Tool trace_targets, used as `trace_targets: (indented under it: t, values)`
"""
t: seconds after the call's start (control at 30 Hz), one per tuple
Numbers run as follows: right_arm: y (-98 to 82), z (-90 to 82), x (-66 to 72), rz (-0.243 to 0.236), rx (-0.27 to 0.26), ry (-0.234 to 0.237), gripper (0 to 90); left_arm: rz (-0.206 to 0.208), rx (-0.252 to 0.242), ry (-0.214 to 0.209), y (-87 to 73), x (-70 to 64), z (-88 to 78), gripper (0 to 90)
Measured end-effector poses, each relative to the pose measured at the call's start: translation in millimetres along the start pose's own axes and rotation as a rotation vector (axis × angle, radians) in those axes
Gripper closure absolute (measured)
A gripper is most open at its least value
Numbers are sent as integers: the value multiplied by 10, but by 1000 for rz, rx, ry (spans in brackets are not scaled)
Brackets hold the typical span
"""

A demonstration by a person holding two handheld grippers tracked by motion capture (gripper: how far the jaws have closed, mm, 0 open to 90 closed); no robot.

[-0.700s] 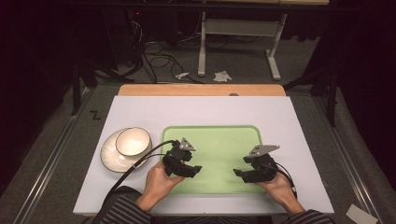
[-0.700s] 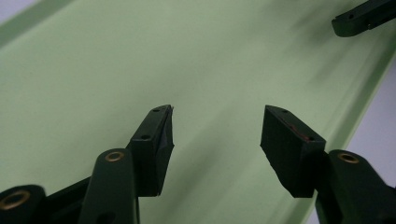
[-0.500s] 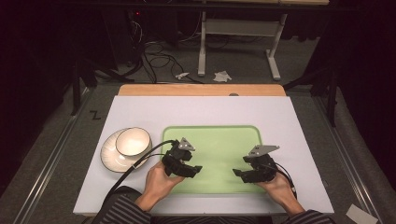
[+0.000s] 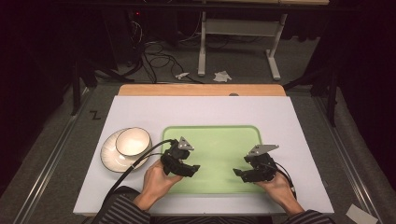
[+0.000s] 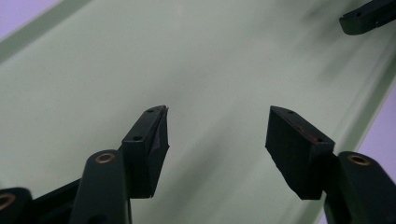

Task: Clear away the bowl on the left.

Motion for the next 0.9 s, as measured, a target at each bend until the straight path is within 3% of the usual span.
trace_targets:
  t: [0.13, 0.3, 0.47, 0.9]
  values:
    - [0, -15, -8, 1, -8, 2, 338, 2, 1, 8, 27, 37, -17, 385]
    - [19, -21, 10, 48, -10, 35, 367, -16, -4, 12, 54, 56, -34, 386]
    - [40, -56, -17, 63, -32, 35, 370, -10, -5, 13, 62, 54, -59, 383]
    - [28, -37, -5, 12, -7, 12, 339, -51, -49, 40, 221, 139, -155, 390]
Point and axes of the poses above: each handheld gripper's, and its own axes: z roughly forward along the jaws, y roughly out of its top, x roughly to its left, the point moved 4 cm from there along z, roughly forward along the jaws, and after that the axes turned 11 degrees about -x, right-handed, at the moved point
